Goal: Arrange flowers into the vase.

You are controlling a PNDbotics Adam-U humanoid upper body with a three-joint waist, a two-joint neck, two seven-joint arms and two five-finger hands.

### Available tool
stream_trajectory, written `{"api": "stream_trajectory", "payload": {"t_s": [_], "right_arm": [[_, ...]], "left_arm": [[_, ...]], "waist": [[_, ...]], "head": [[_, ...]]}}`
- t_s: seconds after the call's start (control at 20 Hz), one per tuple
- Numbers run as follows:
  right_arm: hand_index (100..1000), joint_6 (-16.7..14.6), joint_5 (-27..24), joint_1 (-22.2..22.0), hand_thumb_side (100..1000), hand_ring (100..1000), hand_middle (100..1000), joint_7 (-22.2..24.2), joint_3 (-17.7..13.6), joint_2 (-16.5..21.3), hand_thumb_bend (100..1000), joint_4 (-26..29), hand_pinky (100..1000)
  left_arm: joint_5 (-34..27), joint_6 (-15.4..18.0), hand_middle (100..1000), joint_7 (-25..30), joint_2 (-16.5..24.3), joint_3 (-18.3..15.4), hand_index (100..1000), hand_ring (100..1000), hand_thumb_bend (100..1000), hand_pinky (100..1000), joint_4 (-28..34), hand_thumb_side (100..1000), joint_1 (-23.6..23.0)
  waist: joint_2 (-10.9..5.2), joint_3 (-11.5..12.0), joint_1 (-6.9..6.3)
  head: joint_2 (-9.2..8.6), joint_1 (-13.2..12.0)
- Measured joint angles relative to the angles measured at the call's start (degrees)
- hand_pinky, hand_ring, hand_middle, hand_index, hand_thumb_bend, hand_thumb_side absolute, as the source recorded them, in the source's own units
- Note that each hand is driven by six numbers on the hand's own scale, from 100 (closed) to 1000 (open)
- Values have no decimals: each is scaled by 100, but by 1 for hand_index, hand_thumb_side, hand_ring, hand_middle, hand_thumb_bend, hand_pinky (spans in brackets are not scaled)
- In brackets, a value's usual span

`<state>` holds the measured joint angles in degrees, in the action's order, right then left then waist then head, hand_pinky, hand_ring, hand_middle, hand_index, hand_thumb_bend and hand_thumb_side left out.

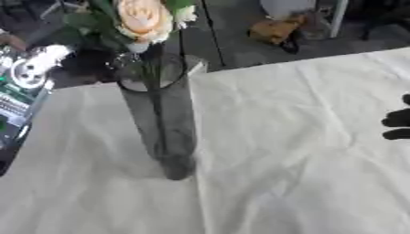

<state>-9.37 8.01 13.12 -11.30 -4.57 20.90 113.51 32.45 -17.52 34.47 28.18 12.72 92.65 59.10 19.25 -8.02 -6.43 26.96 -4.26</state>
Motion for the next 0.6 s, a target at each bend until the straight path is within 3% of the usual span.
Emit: {"api": "stream_trajectory", "payload": {"t_s": [0.6], "right_arm": [[817,-5,0,-4,1000,649,602,10,0,0,100,0,576]], "left_arm": [[281,61,938,463,63,-187,1000,894,750,869,179,1000,-3]], "waist": [[-1,60,2]], "head": [[1,11]]}}
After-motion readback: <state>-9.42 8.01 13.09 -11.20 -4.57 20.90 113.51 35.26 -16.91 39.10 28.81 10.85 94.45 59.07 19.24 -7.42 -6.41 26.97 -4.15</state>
